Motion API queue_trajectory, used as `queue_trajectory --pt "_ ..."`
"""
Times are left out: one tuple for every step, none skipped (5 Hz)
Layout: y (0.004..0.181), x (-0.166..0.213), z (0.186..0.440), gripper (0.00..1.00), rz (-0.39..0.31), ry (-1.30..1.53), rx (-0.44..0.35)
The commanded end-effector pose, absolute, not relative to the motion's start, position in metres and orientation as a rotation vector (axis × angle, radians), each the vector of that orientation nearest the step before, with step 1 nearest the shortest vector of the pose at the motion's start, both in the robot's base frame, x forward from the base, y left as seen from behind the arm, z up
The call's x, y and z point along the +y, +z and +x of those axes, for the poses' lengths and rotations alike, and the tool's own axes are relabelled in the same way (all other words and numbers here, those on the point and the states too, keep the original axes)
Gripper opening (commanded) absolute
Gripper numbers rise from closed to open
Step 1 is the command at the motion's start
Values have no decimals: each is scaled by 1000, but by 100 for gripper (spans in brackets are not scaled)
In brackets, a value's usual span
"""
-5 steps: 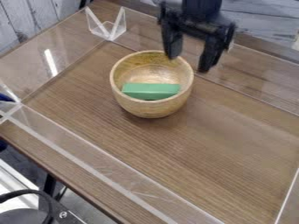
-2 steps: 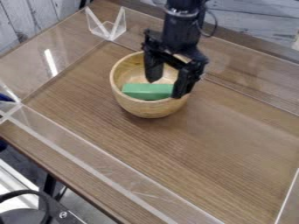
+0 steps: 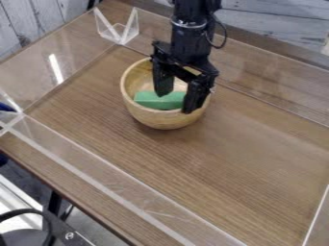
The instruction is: Remove the green block from inside the brown bowl and put it on the table
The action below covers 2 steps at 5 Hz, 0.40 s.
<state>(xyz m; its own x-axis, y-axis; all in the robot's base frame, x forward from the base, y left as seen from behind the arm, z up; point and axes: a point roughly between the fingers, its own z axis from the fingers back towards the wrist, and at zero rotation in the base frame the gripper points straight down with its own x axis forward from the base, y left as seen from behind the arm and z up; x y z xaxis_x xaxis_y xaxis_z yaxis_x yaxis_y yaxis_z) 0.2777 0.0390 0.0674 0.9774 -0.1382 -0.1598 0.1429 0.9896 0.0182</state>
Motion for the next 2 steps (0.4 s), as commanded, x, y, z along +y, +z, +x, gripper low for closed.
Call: queue_trajectory --pt "68 47 283 0 26 -136 124" --pt "64 51 284 0 15 -135 122"
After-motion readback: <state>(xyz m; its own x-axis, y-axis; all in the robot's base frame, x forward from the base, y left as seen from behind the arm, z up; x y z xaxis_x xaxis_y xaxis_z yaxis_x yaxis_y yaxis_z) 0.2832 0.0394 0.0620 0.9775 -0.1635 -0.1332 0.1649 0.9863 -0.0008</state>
